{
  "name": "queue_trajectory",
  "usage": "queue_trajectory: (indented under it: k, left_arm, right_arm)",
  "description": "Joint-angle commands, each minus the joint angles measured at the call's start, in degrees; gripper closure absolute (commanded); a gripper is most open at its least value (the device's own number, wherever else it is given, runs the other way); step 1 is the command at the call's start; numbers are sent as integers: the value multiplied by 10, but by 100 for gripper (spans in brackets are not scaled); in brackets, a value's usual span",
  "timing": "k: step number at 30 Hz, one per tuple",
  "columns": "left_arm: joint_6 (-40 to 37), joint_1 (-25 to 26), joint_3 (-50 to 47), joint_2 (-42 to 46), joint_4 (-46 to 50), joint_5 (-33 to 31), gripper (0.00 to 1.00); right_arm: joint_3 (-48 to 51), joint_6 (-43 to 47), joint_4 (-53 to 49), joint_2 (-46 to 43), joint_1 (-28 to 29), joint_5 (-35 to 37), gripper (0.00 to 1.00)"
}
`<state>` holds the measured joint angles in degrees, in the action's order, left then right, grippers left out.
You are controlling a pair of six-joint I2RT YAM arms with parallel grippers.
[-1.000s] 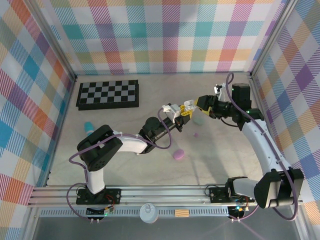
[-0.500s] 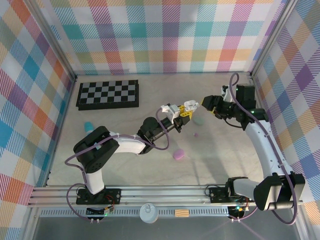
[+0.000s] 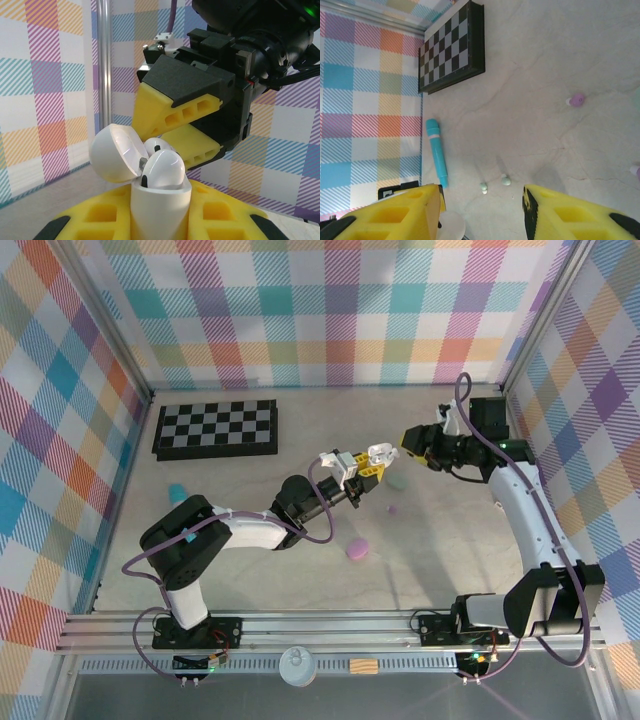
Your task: Insert the wireless bluetooth earbuds into the charging case
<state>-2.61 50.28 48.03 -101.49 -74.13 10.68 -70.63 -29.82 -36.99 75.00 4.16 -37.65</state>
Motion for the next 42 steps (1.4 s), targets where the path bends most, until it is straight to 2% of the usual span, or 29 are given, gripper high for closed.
queue_trajectory:
  k: [1,29,42]
  left_arm:
    - [-6,5,4,23,-39,10,100]
    - [-6,5,13,18,-37,-17,100]
    - [-2,5,16,11,-37,-11,100]
  right_arm:
    - [-16,25,-27,6,-2,-25,53]
    - [1,32,-46,-7,-2,-52,54]
    - [4,27,-37,-10,0,-91,55]
